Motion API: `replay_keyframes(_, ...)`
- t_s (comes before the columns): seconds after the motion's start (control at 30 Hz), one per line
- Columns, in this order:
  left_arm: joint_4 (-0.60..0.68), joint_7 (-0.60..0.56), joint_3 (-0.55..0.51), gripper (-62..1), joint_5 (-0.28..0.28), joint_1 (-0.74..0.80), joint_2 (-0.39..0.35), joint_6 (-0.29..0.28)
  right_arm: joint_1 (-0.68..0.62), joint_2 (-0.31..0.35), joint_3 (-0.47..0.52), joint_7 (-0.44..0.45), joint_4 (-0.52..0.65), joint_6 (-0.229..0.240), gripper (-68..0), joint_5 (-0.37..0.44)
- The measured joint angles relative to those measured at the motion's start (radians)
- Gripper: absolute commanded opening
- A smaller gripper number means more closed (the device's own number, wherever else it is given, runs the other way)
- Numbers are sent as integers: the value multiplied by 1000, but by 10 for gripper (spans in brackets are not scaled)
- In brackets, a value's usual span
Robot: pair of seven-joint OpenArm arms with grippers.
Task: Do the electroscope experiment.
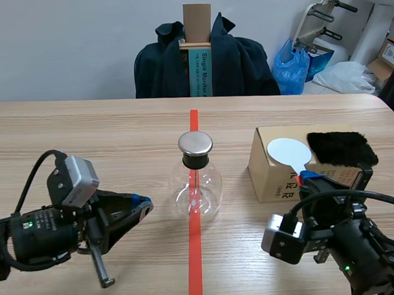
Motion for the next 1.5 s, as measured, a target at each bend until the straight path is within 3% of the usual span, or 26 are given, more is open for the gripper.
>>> replay_keyframes(0.13,236,67,-60,-530,-94,157,-91,0,0,0,0,0,0,0,-668,7)
replay_keyframes(0.23,404,121,-135,-461,-132,290,-150,0,0,0,0,0,0,0,-665,19)
replay_keyframes(0.33,554,156,-221,-295,-168,429,-190,-1,5,0,0,0,0,-2,-583,46)
replay_keyframes(0.47,694,162,-332,-2,-176,614,-208,0,14,0,0,0,0,-4,-364,53)
replay_keyframes(0.5,716,162,-353,14,-176,652,-207,-1,14,0,0,0,0,-4,-316,52)
replay_keyframes(0.57,742,163,-380,14,-175,708,-207,-1,14,0,0,0,0,-12,-236,52)
replay_keyframes(0.63,752,164,-391,14,-183,736,-207,-1,14,0,0,0,0,-50,-179,51)
replay_keyframes(0.77,751,166,-392,14,-217,743,-206,0,15,0,0,2,0,-135,-141,47)
replay_keyframes(0.87,747,190,-392,14,-257,739,-204,10,16,0,0,20,0,-138,-141,48)
replay_keyframes(1.03,739,222,-392,14,-303,738,-204,107,9,1,0,-1,0,-138,-141,48)
replay_keyframes(1.17,739,222,-391,14,-304,725,-204,169,-41,17,0,-7,0,-138,-141,48)
replay_keyframes(1.4,739,232,-396,14,-402,725,-204,173,-170,98,0,-23,0,-135,-141,159)
replay_keyframes(1.5,739,230,-408,14,-408,725,-204,174,-206,145,0,-23,0,-137,-141,233)
